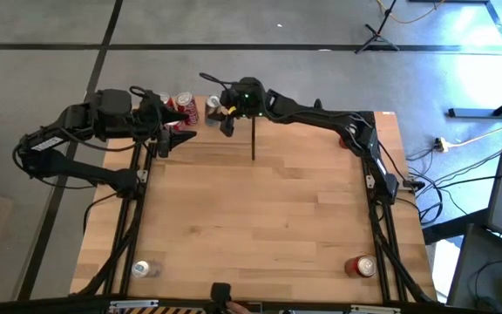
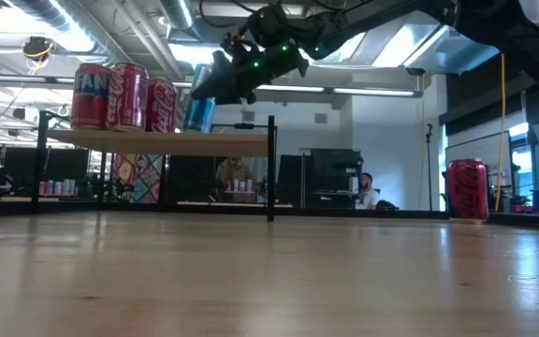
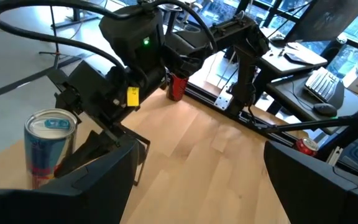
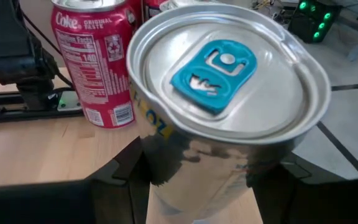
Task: Place canned beverage on shelf
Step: Put the top blue soda can on the shelf
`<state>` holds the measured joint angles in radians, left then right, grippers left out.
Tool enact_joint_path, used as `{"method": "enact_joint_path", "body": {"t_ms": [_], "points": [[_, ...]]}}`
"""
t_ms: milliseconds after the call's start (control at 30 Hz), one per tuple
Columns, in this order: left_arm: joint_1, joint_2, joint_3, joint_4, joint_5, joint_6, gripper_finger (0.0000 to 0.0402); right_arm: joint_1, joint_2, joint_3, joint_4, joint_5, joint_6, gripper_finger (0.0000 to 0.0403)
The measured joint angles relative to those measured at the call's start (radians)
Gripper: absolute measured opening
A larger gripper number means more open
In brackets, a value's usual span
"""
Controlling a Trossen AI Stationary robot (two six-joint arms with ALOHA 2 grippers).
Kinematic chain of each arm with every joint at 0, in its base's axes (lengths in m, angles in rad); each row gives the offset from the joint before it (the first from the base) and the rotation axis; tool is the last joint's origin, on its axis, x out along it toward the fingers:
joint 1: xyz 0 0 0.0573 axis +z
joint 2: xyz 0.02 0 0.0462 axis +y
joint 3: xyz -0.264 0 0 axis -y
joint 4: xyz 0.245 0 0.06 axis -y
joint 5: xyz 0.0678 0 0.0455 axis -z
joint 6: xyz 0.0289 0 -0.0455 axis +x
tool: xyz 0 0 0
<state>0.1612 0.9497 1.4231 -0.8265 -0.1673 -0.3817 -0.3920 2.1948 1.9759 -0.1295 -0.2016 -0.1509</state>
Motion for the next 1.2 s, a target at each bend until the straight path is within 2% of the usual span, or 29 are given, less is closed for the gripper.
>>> {"method": "enact_joint_path", "body": {"t_ms": [633, 1000, 1200], "points": [[0.0, 0.0, 0.0, 0.0, 0.0, 0.0, 0.0335, 0.006, 0.024, 0.0, 0.039, 0.01, -0.015, 0.0206], [0.0, 0.0, 0.0, 0.0, 0.0, 0.0, 0.0335, 0.013, 0.024, 0.0, 0.044, 0.036, -0.018, 0.0284], [0.0, 0.0, 0.0, 0.0, 0.0, 0.0, 0.0335, 0.013, 0.022, 0.0, 0.059, 0.035, -0.022, 0.0304]]}}
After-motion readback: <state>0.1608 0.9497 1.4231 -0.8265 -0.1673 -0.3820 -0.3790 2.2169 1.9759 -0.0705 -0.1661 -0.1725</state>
